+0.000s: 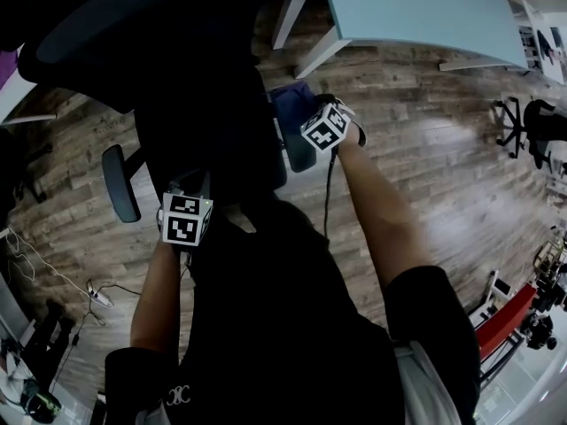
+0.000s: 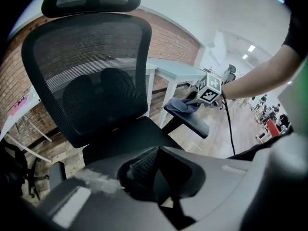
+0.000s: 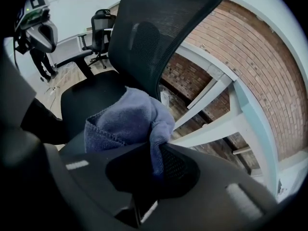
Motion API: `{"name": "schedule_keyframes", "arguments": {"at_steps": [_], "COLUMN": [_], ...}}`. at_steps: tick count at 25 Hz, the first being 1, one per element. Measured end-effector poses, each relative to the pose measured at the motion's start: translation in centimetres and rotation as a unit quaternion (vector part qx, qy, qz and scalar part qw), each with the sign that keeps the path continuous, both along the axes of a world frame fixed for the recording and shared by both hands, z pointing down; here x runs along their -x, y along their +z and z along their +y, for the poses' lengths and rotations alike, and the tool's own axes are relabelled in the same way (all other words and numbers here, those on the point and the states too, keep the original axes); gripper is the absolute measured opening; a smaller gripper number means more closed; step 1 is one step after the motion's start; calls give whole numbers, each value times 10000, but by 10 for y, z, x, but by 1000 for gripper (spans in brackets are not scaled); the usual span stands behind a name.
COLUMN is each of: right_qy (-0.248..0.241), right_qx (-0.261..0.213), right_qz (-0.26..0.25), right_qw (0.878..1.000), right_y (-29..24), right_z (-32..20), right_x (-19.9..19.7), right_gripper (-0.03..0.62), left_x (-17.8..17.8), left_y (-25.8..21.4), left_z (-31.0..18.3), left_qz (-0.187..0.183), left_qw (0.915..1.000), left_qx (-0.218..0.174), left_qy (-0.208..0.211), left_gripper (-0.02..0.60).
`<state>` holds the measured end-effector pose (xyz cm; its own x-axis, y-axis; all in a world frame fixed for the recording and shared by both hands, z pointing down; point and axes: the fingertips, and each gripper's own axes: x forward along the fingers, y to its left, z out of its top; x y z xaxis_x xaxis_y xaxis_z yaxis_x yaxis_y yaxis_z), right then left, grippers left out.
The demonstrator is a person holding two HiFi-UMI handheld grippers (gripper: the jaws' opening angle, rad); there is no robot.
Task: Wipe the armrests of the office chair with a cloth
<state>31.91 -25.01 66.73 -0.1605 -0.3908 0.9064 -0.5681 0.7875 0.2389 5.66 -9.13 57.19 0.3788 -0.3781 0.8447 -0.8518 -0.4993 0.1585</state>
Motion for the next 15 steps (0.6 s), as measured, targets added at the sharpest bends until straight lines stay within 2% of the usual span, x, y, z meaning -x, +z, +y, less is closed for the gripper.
{"name": "schedule_keyframes", "arguments": {"at_steps": [8, 15], "right_qy": [447, 535], "right_qx": [301, 598], "right_qz": [-156, -245], "right_qw": [9984, 9965], "right_y": [4, 7], "right_z": [64, 130], "right_x": [-23, -31], "right_gripper": [46, 44], "left_x": [-4, -6], "left_y": [-1, 0], "left_z": [3, 3], "left_qz": [100, 180], "left_qw": [9999, 9997], "left_qx": [-7, -45], "left_qy": [116, 139], "left_gripper": [5, 5]}}
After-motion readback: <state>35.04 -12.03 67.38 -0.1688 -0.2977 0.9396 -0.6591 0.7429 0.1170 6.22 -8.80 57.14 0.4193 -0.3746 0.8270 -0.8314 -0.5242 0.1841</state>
